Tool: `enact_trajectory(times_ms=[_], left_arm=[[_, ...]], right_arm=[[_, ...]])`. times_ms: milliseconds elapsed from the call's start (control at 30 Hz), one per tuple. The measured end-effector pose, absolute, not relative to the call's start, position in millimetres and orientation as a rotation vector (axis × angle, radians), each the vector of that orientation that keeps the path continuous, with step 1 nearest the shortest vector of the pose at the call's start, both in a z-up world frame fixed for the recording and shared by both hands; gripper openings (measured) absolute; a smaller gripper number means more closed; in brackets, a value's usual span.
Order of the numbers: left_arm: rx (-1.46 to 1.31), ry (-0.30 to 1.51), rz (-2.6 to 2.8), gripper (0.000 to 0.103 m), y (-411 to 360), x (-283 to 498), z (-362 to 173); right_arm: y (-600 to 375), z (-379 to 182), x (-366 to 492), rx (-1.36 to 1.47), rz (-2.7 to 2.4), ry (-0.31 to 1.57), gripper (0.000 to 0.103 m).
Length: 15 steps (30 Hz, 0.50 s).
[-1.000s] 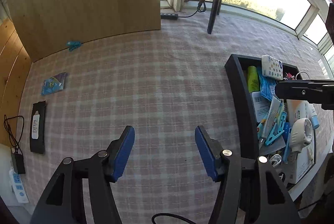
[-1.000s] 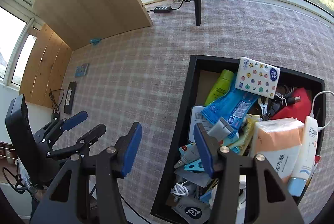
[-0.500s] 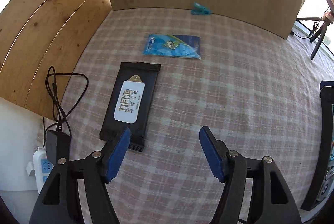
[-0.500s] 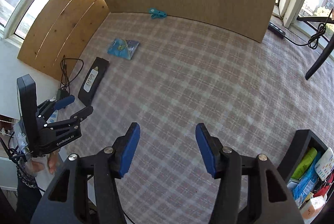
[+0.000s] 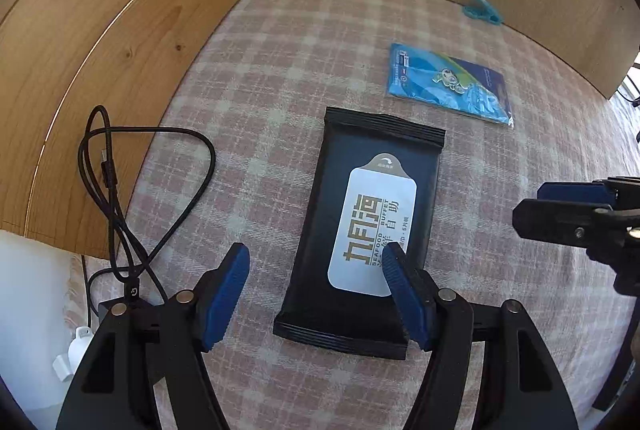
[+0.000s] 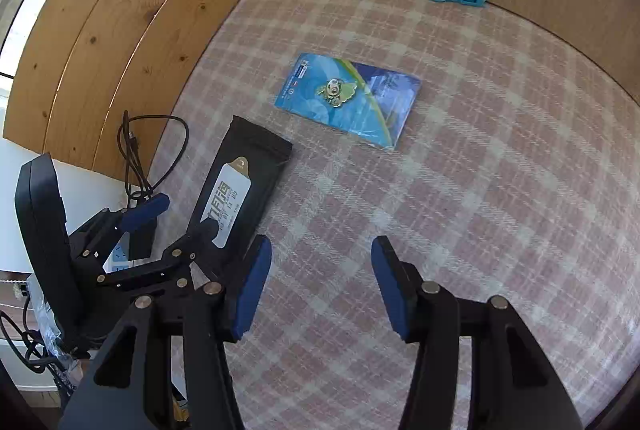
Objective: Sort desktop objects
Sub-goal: 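Move both grippers back over the black wet-wipe pack, then close both grippers on the black wet-wipe pack together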
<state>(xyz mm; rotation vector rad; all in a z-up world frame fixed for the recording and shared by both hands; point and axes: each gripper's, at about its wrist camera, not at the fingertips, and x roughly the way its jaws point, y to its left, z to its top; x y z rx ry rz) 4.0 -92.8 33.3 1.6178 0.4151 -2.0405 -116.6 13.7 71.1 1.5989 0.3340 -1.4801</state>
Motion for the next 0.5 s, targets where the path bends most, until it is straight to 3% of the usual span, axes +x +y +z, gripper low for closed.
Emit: enact_trajectory(times_ms=[133, 400, 500], left_arm=[[1.614, 0.444, -2.087, 0.073, -96.2, 5.2, 29.8], [1.692, 0.583, -2.215, 0.069, -86.5, 6.2, 19.3], [1.707, 0.548, -2.254, 0.069, -75.3, 6.7, 16.7]], right_arm=[[-6.2, 54.6, -103.2, 1.647, -1.431, 0.304, 0.045], [-22.4, 41.1, -94.3, 1.724, -1.435, 0.211, 0.038], [-24.8, 35.2, -91.3, 1.776, -1.366, 0.144, 0.035]])
